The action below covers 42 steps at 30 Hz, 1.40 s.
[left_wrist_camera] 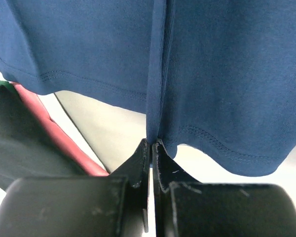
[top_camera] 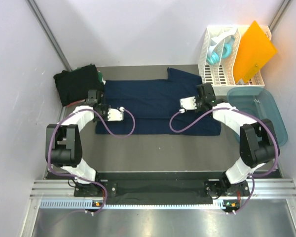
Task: Fold and stack the t-shirts
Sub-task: Fold the flattened tshirt in 1/3 of the way
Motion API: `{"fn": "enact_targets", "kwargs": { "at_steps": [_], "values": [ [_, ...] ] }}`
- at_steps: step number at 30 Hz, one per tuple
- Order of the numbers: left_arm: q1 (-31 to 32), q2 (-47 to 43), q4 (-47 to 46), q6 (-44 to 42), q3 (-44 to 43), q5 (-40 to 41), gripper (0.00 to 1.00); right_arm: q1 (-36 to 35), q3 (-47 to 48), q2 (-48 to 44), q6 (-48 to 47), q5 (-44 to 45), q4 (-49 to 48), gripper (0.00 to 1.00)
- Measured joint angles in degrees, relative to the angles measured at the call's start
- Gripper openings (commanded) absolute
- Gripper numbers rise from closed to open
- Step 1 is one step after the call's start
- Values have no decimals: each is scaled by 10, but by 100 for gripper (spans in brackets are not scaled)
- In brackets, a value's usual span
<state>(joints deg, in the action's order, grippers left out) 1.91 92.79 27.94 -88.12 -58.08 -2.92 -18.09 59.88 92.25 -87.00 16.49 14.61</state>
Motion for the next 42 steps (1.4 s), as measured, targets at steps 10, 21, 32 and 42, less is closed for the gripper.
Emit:
{"fn": "enact_targets", "kwargs": {
  "at_steps": [10, 21, 32, 42],
  "values": [
    [0, 26, -23, 11, -10, 11, 0, 3, 31, 27, -1, 0, -32, 0],
    [0, 63, -49, 17, -33, 13, 0, 3, 32, 48, -3, 0, -54, 0],
    [0, 83, -75, 28, -35, 46, 91, 1, 47, 107, 17, 45, -151, 69],
    [0, 78, -169, 56, -2, 93, 99, 1, 61, 109, 62, 83, -217, 66]
  ]
}}
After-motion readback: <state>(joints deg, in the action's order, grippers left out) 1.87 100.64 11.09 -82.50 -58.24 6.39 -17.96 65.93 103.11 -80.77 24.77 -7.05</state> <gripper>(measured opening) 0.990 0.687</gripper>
